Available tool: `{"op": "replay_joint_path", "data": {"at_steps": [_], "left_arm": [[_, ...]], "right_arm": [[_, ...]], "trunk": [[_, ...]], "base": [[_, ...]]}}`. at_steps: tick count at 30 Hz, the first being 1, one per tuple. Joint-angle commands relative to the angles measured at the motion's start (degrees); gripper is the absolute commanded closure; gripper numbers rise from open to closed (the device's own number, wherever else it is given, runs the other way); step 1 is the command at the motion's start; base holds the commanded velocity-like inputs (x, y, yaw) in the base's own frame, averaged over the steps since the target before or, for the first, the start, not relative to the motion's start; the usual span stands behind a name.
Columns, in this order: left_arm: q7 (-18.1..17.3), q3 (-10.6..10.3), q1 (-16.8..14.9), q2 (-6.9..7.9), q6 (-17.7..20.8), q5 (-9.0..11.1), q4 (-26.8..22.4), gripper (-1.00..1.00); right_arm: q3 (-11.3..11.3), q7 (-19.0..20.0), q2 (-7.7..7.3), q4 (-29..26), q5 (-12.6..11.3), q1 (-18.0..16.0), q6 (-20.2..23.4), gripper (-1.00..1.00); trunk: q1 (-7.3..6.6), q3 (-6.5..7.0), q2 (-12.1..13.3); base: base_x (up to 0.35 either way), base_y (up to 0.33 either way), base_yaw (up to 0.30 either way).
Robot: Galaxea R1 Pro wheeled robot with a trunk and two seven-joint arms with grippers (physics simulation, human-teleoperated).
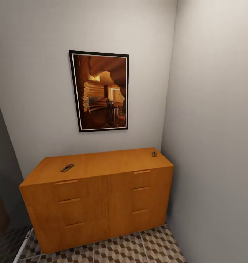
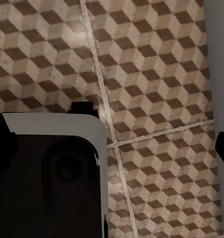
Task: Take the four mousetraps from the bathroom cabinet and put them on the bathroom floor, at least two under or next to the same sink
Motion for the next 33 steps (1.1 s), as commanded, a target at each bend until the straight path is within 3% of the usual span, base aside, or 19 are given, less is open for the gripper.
{"op": "replay_joint_path", "data": {"at_steps": [1,8,33], "left_arm": [[0.03,0.17,-0.04,-0.01,-0.2,0.29,0.05,-1.0],[0.03,0.22,-0.06,-0.22,0.31,0.18,0.0,-1.0],[0.1,0.28,-0.06,-0.32,-0.38,-0.03,-0.2,-1.0]], "right_arm": [[0.27,-0.11,0.01,0.15,-0.2,-0.08,-0.13,-1.0],[0.27,-0.11,0.04,0.13,-0.21,-0.08,-0.16,-1.0],[0.27,-0.19,-0.03,0.11,-0.24,-0.08,-0.17,-1.0]], "trunk": [[0.0,-0.07,-0.05],[0.0,-0.07,-0.05],[0.0,-0.07,-0.05]], "base": [[0.01,0.0,0.0],[0.114,0.0,0.0],[0.259,0.0,0.0]]}}
